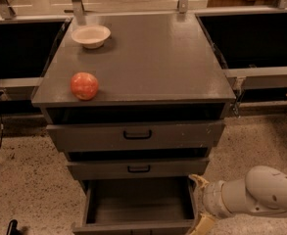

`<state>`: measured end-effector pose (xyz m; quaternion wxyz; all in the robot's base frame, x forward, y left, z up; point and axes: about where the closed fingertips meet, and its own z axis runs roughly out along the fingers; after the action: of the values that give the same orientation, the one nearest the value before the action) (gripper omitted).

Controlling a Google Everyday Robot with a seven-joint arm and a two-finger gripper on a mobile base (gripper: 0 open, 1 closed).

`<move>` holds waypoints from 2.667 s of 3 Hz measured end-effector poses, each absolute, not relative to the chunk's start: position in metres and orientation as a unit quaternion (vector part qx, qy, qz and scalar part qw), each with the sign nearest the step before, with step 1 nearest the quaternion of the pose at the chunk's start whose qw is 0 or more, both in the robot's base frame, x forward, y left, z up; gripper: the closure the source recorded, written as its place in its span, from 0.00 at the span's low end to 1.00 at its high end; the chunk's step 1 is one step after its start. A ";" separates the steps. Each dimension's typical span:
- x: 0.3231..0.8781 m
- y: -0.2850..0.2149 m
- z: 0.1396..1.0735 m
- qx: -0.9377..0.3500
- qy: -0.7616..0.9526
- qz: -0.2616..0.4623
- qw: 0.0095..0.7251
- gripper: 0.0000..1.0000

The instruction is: Close bottom drawer

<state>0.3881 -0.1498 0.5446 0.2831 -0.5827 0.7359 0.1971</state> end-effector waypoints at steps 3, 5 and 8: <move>0.363 -0.129 0.410 -0.587 0.711 0.215 0.321 0.00; 0.385 -0.147 0.348 -0.586 0.729 0.173 0.309 0.19; 0.402 -0.155 0.230 -0.617 0.707 0.141 0.315 0.89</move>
Offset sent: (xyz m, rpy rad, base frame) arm -0.0276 0.0142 -0.1615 0.2646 -0.0184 0.1741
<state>0.4015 -0.1554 0.2302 0.3151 -0.6170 0.7071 0.1412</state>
